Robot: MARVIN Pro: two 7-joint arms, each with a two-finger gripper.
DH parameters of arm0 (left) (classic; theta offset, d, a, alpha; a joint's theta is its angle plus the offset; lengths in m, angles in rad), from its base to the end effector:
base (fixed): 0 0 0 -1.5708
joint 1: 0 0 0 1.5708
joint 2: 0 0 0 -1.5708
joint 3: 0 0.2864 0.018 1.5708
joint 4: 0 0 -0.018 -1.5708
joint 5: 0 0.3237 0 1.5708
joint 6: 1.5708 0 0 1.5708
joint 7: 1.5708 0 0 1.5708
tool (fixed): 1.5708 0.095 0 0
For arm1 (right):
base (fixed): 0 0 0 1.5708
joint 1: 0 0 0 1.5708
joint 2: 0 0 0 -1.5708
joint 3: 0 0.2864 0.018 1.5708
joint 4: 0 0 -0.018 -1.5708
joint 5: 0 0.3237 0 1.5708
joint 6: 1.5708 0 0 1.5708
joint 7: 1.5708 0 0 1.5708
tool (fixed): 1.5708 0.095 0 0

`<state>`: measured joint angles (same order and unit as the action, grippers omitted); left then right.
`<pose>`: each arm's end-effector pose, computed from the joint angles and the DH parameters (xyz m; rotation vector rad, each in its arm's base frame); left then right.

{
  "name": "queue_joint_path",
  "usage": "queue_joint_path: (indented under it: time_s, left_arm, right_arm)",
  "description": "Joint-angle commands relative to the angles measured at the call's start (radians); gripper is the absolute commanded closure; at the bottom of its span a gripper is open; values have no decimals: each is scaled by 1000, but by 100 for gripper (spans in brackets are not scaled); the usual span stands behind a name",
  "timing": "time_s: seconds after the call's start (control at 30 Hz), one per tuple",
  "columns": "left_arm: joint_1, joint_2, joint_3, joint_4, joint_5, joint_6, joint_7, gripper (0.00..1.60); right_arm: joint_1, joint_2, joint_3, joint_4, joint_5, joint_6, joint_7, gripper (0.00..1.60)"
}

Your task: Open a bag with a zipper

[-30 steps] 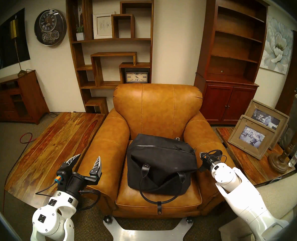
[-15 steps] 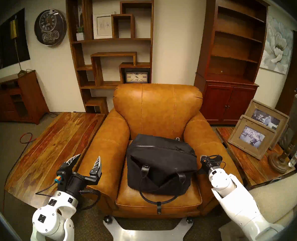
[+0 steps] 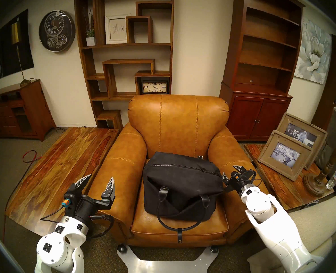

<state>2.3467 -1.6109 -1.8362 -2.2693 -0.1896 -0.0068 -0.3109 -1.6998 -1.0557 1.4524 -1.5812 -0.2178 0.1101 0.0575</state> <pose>0.2193 0.0613 -0.2595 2.2078 -0.0366 2.1060 0.3909 -0.1059 -0.3511 2.0859 0.8811 1.5883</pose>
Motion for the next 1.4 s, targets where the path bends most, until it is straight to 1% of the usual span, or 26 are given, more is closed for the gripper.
queue_joint_path:
  time_s: [0.0,0.03,0.1,0.27,0.67,0.87,1.0,1.13,1.27,1.3,1.33,1.37]
  left_arm:
    - [1,2,0,-24,1,-1,-2,0]
    - [1,2,0,-24,1,-1,-1,0]
    - [1,2,0,-24,1,-1,-1,0]
    - [1,2,0,-24,1,-1,-1,0]
    - [1,1,0,-24,1,-1,-2,0]
    - [1,1,0,-23,1,-2,-2,0]
    - [1,1,0,-23,1,-2,-2,0]
    - [1,1,0,-23,1,-2,-2,0]
    - [1,1,0,-23,1,-2,-2,0]
    - [1,1,0,-23,1,-2,-2,0]
    - [1,1,0,-23,1,-2,-2,0]
    - [1,1,0,-23,1,-2,-2,0]
  right_arm:
    - [-26,43,24,-76,8,28,37,23]
    - [-25,41,21,-76,7,31,40,17]
    - [-15,39,8,-69,2,34,54,12]
    - [9,34,-16,-42,-8,35,72,8]
    - [78,32,-54,34,-41,30,102,15]
    - [116,30,-62,71,-51,28,117,13]
    - [139,31,-69,91,-49,33,145,12]
    - [172,22,-74,120,-49,33,163,14]
    - [197,31,-82,134,-47,34,209,18]
    - [202,30,-83,139,-45,33,216,21]
    - [208,31,-85,144,-46,31,225,28]
    - [213,33,-89,147,-46,33,238,46]
